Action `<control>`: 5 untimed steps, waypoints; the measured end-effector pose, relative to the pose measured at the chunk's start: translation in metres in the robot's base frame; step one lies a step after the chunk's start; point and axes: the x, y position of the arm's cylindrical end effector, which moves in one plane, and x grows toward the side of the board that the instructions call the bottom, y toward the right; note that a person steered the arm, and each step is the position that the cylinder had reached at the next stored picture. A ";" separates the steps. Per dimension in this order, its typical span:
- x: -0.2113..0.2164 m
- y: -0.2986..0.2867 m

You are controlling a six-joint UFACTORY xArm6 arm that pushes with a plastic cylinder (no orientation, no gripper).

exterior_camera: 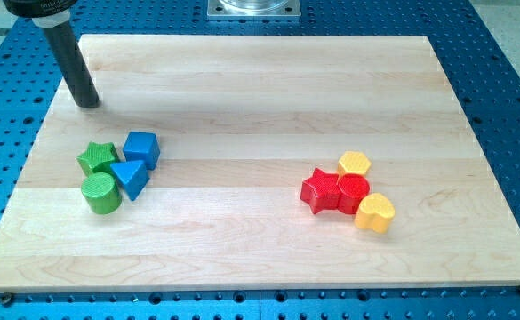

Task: Move your arm towards the center of the board

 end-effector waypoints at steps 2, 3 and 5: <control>-0.004 -0.042; -0.004 -0.042; -0.018 -0.039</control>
